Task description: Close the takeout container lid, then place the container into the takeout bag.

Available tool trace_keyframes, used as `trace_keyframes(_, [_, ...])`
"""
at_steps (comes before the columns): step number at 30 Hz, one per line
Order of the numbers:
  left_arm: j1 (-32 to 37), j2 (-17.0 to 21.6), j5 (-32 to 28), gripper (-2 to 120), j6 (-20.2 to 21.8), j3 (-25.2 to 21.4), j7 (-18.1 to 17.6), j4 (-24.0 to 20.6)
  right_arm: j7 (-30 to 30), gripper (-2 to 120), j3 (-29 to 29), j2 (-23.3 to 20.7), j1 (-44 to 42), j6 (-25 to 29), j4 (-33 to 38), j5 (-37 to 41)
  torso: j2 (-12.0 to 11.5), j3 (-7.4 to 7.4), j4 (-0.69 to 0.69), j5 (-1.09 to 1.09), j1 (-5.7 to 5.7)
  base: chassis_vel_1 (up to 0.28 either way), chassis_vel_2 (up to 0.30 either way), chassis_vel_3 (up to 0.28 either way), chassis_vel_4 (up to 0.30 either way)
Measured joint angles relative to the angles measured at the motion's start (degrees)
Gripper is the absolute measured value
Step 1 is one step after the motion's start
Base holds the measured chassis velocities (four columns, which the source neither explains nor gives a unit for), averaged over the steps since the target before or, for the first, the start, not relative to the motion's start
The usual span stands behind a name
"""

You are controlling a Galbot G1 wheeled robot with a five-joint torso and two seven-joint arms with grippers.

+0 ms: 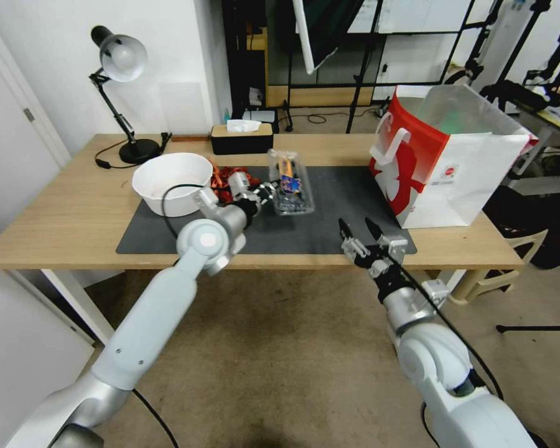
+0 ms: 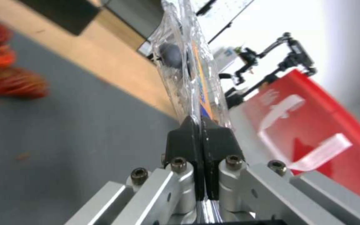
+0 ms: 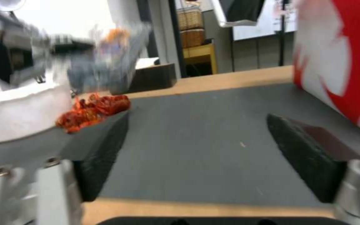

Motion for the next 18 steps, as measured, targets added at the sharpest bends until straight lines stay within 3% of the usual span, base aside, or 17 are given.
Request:
trace_keyframes(2, [-0.7,-0.1,0.2,0,-0.6,0.4,0.5,-0.3,-0.6,96,0.7,1.0,-2.2,2.2,-0.2,-1.2,0.0,0.00,0.00,-0.01,0.00,0.000,0.000,0.000,0.000])
trace_keyframes(5, [-2.0,-0.6,1.2,0,-1.9,1.5,1.8,-0.1,-1.3,99,1.5,2.4,-4.9,4.3,-0.3,-2.6,0.0,0.01,0.04,-0.01,0.01,0.000,0.000,0.000,0.000])
trace_keyframes(11, [-6.0,-2.0,5.3,0,-5.2,5.2,6.7,1.6,-2.0,100,2.6,4.2,-8.7,6.4,0.5,-4.7,0.0,0.01,0.03,-0.02,0.00,0.000,0.000,0.000,0.000])
trace_keyframes(18, [-12.7,-4.2,9.1,0,-8.0,8.8,9.3,5.5,-2.2,100,2.8,5.9,-10.7,7.3,0.6,-6.1,0.0,0.01,0.03,0.00,0.00,0.000,0.000,0.000,0.000])
